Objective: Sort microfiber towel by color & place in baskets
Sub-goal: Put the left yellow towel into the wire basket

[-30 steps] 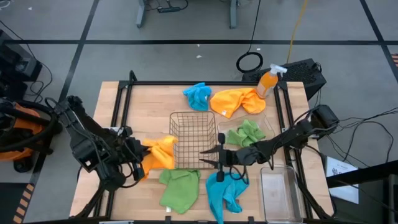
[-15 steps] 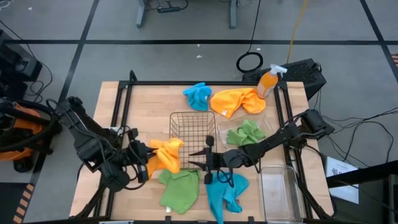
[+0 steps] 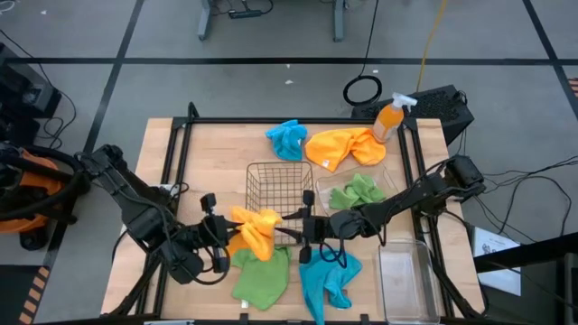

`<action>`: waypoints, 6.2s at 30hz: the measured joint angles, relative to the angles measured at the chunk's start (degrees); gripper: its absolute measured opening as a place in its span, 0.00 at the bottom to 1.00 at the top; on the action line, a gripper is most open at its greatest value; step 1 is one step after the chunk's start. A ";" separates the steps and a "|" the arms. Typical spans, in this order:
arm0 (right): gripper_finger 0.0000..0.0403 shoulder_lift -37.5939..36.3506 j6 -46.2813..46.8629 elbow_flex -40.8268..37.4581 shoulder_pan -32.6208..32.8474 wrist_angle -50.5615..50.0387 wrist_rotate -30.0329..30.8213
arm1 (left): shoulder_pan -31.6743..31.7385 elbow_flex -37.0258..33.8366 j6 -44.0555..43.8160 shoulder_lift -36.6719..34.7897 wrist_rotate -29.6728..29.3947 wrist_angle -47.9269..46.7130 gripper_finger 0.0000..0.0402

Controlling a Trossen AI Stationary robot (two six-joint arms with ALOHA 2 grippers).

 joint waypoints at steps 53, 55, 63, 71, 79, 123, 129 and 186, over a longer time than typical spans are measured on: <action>0.65 -8.60 8.69 -0.07 5.81 -16.05 -0.71 | 14.91 -0.02 34.68 9.41 12.96 27.80 0.05; 0.57 -8.34 8.68 -0.07 5.71 -16.17 -0.69 | 15.21 -0.02 34.93 9.41 12.96 28.17 0.05; 0.09 -8.29 8.20 -0.07 4.88 -18.55 -0.73 | 15.36 -0.02 33.13 9.41 12.61 28.95 0.06; 0.08 -8.27 7.80 -0.07 4.83 -19.82 -0.51 | 15.19 -0.02 23.47 9.23 12.96 26.39 0.32; 0.03 -8.72 7.81 -0.08 4.79 -23.48 1.96 | 15.12 -0.02 14.42 8.30 11.74 18.14 0.63; 0.04 -20.55 15.74 -4.10 12.79 -34.19 16.41 | 11.17 -17.77 21.08 6.68 4.08 60.61 0.69; 0.04 -20.53 15.74 -4.44 12.81 -34.36 16.20 | 10.65 -17.77 20.68 7.18 5.96 60.47 0.69; 0.11 -21.21 13.91 -4.33 12.85 -31.22 13.66 | 17.69 -17.68 37.47 15.33 19.68 78.54 0.05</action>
